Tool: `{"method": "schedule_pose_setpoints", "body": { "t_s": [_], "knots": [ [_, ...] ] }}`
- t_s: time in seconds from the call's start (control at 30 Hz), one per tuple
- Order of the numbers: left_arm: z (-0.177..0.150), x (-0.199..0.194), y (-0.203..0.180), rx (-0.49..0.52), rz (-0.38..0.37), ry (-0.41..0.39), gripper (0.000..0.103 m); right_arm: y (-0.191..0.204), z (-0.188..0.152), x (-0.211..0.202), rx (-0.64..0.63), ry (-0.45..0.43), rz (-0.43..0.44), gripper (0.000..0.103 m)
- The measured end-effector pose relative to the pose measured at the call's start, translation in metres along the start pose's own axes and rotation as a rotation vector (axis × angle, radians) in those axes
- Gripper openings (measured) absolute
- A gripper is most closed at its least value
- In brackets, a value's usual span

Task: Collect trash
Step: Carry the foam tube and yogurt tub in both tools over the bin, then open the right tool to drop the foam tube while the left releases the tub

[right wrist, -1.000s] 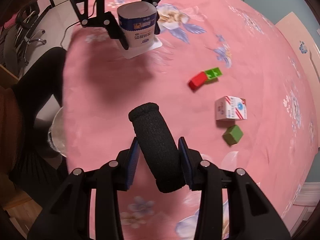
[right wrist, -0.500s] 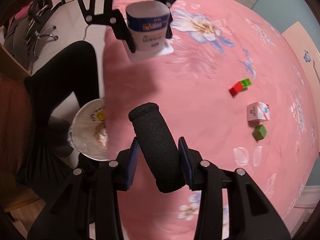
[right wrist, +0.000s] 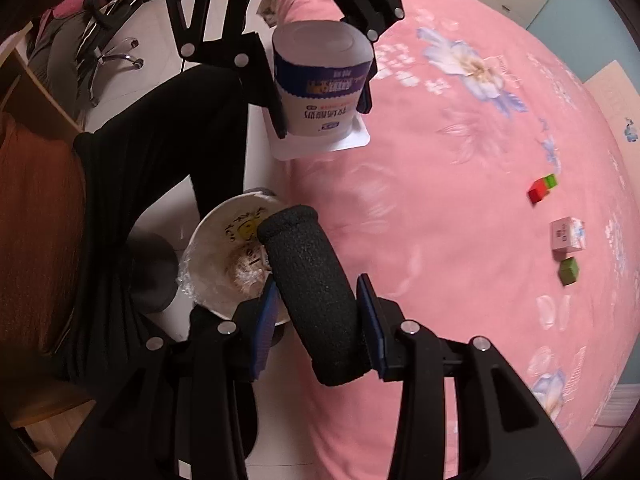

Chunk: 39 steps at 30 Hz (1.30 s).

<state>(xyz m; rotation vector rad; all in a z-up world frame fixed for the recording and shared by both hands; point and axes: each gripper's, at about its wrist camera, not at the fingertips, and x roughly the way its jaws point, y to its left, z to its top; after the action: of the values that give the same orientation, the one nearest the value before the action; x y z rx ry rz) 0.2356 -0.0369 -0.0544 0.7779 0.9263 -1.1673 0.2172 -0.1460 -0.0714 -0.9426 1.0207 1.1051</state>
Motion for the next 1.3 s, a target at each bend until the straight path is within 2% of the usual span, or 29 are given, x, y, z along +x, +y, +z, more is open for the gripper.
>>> {"method": "schedule_pose_setpoints", "body": {
  "t_s": [0.27, 0.6, 1.3],
  "knots": [
    [-0.016, 0.027, -0.033, 0.038, -0.04, 0.02, 0.05, 0.03, -0.006, 0.031, -0.014, 0.045, 0.04, 0.04],
    [-0.034, 0.066, -0.056, 0.035, -0.109, 0.023, 0.05, 0.054, -0.013, 0.072, 0.001, 0.042, 0.111, 0.04],
    [-0.064, 0.137, -0.069, -0.023, -0.208, 0.07, 0.05, 0.06, -0.023, 0.143, 0.045, 0.05, 0.223, 0.04]
  ]
}}
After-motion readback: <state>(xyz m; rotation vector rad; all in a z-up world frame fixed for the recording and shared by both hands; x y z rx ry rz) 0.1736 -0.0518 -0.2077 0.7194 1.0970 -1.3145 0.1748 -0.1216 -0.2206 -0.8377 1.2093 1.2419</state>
